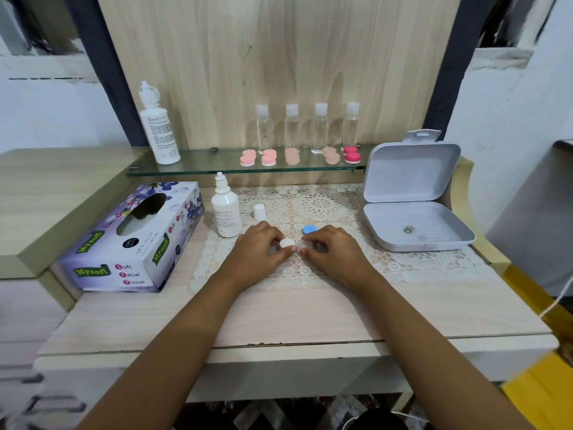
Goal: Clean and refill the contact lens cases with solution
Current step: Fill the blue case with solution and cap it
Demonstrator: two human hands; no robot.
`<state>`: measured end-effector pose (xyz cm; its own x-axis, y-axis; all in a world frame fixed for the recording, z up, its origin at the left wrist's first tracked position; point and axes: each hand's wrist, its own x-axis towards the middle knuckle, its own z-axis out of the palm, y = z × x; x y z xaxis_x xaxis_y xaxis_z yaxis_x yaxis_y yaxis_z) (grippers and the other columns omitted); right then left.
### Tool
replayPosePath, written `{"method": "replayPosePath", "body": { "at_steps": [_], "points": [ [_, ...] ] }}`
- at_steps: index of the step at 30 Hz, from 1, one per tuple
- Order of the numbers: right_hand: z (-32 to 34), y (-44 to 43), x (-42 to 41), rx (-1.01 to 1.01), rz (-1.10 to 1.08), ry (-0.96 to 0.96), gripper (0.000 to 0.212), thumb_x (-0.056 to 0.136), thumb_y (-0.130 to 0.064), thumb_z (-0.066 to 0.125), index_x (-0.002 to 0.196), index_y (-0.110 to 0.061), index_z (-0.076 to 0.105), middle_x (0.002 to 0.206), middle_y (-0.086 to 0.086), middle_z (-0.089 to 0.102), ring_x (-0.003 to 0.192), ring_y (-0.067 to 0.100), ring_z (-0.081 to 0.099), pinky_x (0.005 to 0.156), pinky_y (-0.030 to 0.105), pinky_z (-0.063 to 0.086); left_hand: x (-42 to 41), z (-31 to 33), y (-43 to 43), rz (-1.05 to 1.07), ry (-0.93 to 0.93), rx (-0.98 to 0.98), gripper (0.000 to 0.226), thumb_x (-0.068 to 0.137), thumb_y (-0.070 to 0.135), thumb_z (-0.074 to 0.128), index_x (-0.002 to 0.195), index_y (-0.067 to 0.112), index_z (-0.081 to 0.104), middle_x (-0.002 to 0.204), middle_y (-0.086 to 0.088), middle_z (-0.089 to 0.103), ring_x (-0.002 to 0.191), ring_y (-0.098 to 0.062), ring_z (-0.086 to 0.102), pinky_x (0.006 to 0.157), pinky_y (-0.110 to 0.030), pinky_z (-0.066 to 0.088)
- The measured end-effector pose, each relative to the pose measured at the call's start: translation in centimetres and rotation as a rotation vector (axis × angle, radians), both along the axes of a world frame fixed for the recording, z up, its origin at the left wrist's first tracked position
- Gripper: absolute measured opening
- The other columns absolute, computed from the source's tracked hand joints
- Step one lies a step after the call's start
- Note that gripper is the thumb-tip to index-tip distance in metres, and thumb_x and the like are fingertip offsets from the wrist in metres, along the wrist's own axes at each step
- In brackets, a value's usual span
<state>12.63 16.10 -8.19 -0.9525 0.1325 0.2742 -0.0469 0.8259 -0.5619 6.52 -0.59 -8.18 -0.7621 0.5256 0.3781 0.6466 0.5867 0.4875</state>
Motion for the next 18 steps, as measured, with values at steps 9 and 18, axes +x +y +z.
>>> {"method": "replayPosePath", "body": {
  "at_steps": [9, 18],
  "points": [
    [-0.04, 0.04, -0.02, -0.001, -0.001, 0.005, 0.027, 0.085, -0.04, 0.061, 0.104, -0.023, 0.068, 0.103, 0.0, 0.06, 0.103, 0.018, 0.048, 0.093, 0.039, 0.039, -0.14, 0.06, 0.17, -0.003, 0.026, -0.053, 0.03, 0.085, 0.041, 0.062, 0.1, 0.015, 0.064, 0.088, 0.007, 0.048, 0.089, -0.014, 0.05, 0.083, -0.036, 0.043],
    [-0.02, 0.05, -0.08, 0.001, 0.003, 0.008, 0.026, 0.085, -0.035, 0.062, 0.106, -0.022, 0.067, 0.103, 0.001, 0.06, 0.103, 0.018, 0.048, 0.093, 0.04, 0.039, 0.03, 0.26, -0.33, -0.046, -0.139, 0.027, 0.046, 0.083, 0.038, 0.065, 0.124, 0.022, 0.052, 0.102, 0.008, 0.053, 0.103, -0.011, 0.051, 0.093, -0.034, 0.041]
  ]
}}
